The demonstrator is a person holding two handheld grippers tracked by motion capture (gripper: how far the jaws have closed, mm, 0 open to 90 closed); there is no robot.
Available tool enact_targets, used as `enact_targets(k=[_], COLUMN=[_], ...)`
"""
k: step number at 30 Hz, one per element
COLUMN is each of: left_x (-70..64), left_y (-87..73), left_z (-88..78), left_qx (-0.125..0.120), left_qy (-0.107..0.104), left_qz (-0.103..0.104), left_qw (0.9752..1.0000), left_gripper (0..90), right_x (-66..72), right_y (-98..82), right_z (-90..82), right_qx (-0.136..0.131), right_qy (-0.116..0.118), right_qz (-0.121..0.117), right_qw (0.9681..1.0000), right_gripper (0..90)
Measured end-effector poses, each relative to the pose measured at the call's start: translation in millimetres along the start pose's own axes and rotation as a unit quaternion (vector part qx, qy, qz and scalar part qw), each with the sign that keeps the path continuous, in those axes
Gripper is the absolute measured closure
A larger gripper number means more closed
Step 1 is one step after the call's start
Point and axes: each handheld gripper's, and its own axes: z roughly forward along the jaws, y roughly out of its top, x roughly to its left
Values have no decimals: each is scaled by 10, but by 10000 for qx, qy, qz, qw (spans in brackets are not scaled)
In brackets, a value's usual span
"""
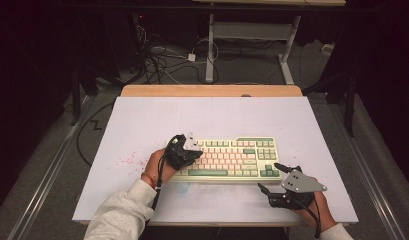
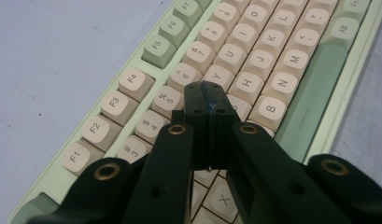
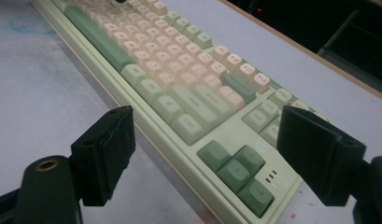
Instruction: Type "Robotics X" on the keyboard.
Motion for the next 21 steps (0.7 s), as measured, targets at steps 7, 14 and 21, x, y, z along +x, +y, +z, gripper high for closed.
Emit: enact_targets(k=[7, 14, 21], left_x=[0, -1, -1], left_y=[0, 2, 8], left_z=[1, 2, -1], left_qx=[11, 5, -8], left_qy=[-5, -15, -18], left_qz=[13, 21, 30], left_qw=[10000, 10000, 10000], left_gripper=[871, 871, 871], right_x=[2, 3, 5], right_y=[0, 1, 1], right_z=[2, 1, 5], right_qx=[4, 6, 11], right_qy=[14, 21, 27], right_qz=[-5, -8, -12], right_qw=[10000, 10000, 10000], right_gripper=[202, 202, 202])
